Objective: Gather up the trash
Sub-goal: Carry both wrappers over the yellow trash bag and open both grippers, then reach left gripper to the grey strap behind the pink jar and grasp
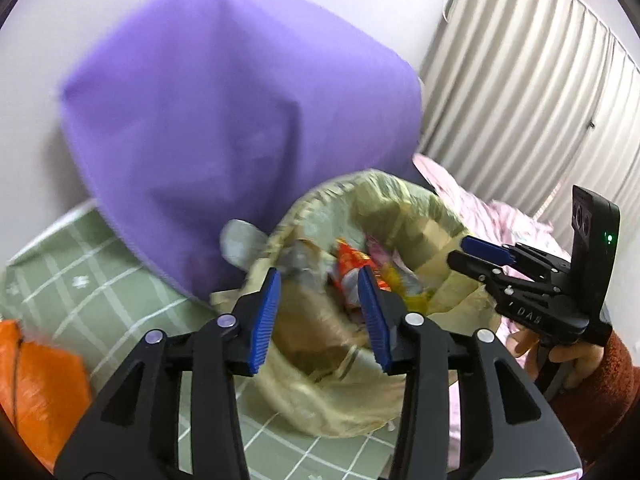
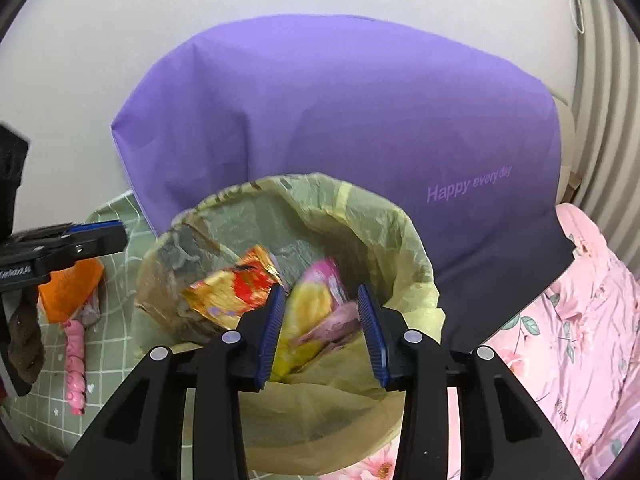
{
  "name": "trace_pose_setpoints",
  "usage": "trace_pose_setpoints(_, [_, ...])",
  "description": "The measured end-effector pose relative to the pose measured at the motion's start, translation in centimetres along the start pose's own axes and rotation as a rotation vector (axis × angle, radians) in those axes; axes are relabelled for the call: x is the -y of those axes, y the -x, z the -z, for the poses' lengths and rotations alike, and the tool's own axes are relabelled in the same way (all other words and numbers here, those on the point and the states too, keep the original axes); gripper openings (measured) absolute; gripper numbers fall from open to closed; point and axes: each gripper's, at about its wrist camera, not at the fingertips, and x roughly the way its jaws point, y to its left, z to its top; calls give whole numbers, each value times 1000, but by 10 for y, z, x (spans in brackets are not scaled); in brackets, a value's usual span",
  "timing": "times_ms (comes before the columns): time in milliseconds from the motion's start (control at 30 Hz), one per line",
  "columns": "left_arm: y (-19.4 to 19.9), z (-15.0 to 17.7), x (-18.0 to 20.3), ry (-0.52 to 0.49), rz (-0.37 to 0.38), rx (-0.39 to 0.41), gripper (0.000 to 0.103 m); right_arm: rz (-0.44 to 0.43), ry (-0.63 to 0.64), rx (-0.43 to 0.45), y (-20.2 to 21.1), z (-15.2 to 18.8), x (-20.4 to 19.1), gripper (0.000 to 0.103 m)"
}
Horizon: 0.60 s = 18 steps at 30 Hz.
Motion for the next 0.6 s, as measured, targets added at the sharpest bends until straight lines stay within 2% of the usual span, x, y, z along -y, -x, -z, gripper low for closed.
trace_pose_setpoints(133, [33, 17, -19, 47, -88, 66, 41, -26, 13, 31, 6, -5, -18, 37])
trace_pose_setpoints(300, [78, 43, -51, 86, -230, 125, 41, -85, 72, 63, 2, -12, -63, 37])
trace_pose_setpoints(600, [173, 108, -152, 295, -507, 222, 44, -229, 139, 31, -26, -11, -146, 38])
